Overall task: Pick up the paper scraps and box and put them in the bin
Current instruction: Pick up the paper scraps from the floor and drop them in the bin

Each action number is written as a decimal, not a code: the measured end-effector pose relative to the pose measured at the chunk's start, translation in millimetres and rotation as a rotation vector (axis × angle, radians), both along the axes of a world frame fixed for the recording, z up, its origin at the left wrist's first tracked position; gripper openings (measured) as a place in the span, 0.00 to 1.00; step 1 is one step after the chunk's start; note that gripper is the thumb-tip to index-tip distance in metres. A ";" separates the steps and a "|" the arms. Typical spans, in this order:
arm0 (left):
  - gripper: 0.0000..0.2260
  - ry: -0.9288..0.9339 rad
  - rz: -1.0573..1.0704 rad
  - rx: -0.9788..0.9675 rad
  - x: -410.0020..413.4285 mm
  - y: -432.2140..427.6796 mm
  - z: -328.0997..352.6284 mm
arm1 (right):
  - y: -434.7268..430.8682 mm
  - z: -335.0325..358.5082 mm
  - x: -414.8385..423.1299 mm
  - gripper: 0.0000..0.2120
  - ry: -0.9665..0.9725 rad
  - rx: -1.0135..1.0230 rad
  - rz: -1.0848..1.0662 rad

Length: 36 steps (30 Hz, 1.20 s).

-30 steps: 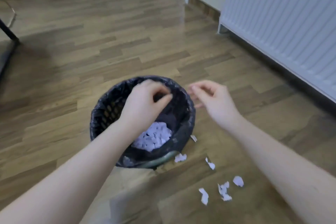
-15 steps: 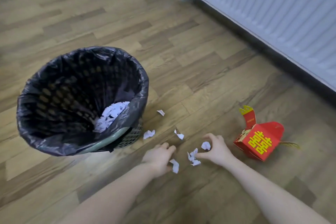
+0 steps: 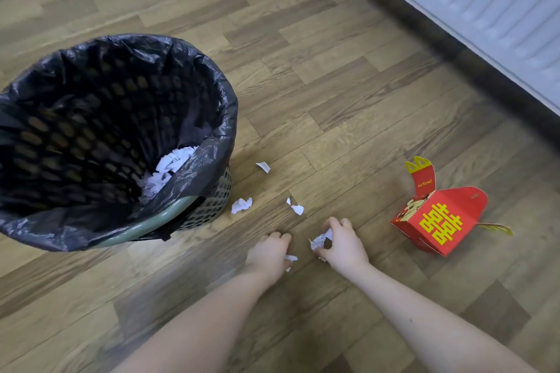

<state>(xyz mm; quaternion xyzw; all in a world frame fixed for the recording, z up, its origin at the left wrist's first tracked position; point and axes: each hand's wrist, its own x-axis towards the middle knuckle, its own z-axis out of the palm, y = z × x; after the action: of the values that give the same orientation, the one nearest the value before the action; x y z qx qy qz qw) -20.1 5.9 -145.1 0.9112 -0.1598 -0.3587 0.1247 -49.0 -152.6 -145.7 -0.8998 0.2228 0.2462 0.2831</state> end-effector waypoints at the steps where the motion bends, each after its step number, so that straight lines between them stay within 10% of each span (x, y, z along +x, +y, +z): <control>1: 0.10 0.006 0.001 -0.009 -0.1 0.4 -0.9 | 0.0 -2.1 0.1 0.18 -0.011 0.008 0.007; 14: 0.06 -0.293 0.353 -0.304 20.9 15.4 13.4 | -8.3 0.4 1.4 0.04 -0.112 0.295 -0.226; 25: 0.23 -0.402 0.184 0.316 60.9 20.2 3.1 | -4.6 32.1 9.1 0.02 -0.268 0.689 -0.545; 36: 0.18 -0.195 0.109 0.415 54.4 14.3 32.6 | 11.6 62.1 11.9 0.03 -0.304 0.814 -0.528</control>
<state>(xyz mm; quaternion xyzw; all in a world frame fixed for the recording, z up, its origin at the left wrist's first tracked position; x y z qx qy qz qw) 34.3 20.2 -112.5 0.9549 -0.0444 -0.2870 -0.0624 -37.1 -141.0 -83.6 -0.6551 0.2849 0.0996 0.6927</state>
